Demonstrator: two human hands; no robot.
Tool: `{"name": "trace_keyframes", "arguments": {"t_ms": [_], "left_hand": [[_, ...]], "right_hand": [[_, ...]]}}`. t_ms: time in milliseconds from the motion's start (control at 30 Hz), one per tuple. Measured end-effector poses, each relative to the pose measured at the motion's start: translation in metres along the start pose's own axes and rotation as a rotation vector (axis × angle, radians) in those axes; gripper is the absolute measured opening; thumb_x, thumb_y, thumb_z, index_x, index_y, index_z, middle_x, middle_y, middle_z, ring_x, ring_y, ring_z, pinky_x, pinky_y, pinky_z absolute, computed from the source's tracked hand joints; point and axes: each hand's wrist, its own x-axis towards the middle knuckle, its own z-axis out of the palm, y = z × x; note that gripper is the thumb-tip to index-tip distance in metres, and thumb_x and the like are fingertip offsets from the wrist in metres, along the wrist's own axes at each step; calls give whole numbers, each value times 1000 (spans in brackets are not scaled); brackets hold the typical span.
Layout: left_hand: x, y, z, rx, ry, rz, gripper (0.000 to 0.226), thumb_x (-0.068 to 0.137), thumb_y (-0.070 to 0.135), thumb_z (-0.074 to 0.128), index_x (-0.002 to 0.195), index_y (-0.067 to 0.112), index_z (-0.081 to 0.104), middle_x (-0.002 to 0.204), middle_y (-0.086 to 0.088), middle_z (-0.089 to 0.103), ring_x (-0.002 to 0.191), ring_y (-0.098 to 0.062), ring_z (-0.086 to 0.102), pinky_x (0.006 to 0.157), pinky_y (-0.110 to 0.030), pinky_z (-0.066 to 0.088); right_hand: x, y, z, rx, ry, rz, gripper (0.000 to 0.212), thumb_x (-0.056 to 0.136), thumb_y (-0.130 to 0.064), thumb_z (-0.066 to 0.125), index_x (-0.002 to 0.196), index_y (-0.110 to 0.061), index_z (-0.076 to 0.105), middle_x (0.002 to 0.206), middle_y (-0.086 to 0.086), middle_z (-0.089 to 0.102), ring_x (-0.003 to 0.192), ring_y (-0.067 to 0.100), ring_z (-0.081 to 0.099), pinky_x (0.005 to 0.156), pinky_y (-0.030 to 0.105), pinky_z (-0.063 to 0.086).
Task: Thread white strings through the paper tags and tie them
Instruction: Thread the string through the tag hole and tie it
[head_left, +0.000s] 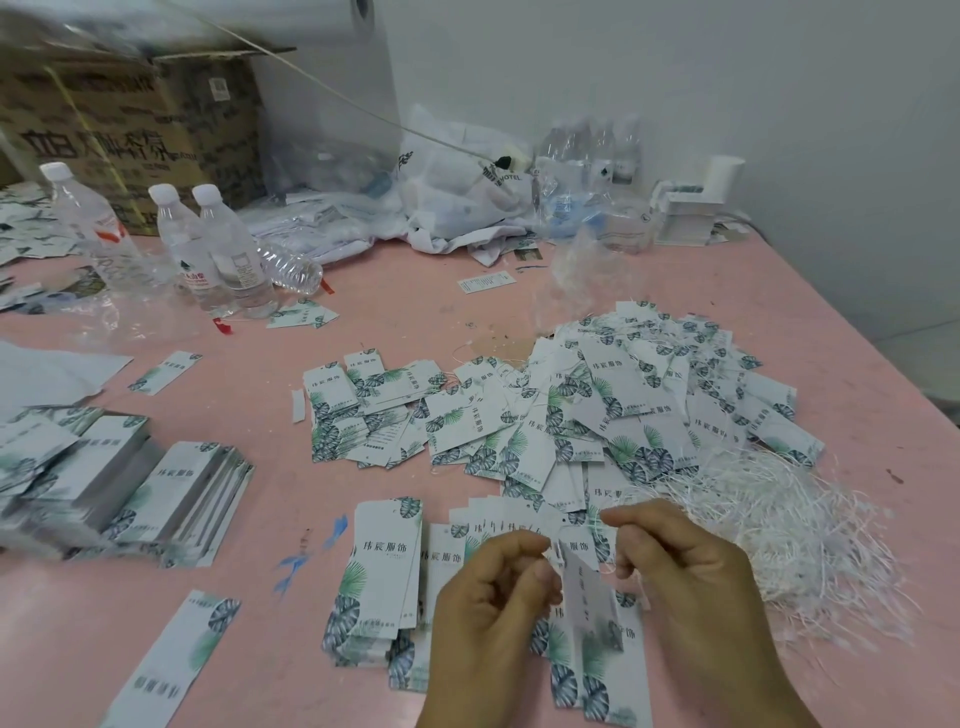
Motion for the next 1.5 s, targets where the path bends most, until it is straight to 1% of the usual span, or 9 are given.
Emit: {"name": "trace_keyframes", "arguments": {"t_ms": [100,167,367,600,733,867,1100,1233,1500], "left_hand": [[-2,-5,-2,83,-1,38,30,73,48,79,98,32,76,79,-6,76,71,-16,71,67,-25,56],[-2,-9,-2,88,1,20,36,70,54,82,98,32,78,83,-5,77,76,-19,74,69,-26,57],[-1,-17,0,85,-2,20,17,74,31,78,87,21,79,80,-11,74,72,-23,68,68,-38,54],[0,-5,5,92,-64,19,12,81,37,63,79,25,65,63,4,55,63,-10,48,60,-24,41],[-1,-8,5,103,-87,2,11,80,36,65,79,25,67,63,2,60,63,-11,52,61,-27,43],[0,-13,2,188,-85,27,9,77,36,68,78,28,70,60,3,62,59,-6,55,58,-21,44],[-2,-13,6,196,-13,0,14,78,40,63,76,27,66,60,8,48,58,-9,42,55,-27,35],[-1,-13,6,103,5,-60,15,81,38,65,79,23,64,61,7,49,60,-13,42,58,-31,34],[-1,-16,7,41,13,-74,14,81,34,69,80,20,68,62,5,56,62,-15,47,64,-34,37]], "right_hand": [[-7,-4,9,-65,-12,-98,10,85,-21,73,92,-26,77,83,-2,67,68,13,63,63,18,51],[-11,-5,14,-81,-62,-64,13,81,-27,69,92,-26,77,79,-2,69,66,12,64,61,18,51],[-13,-6,20,-29,-43,114,15,76,-20,74,88,-28,74,73,9,70,62,15,63,58,24,53],[-16,-10,25,-105,15,88,28,80,-4,75,84,-32,73,72,2,72,63,11,66,58,19,53],[-15,-11,24,-145,-7,71,33,81,0,74,83,-34,73,74,-1,73,64,8,67,61,16,52],[-16,-9,27,-194,11,41,38,79,1,74,85,-37,73,77,-5,74,70,7,70,66,13,52],[-16,-7,27,-173,22,75,36,79,-1,75,84,-37,73,75,-2,73,67,9,69,65,18,54],[-17,-8,28,-166,-5,101,34,79,-2,75,82,-36,73,75,1,73,67,13,69,66,23,57],[-18,-8,30,-113,-16,117,33,79,1,74,80,-32,73,70,5,72,62,15,68,62,22,56]]}}
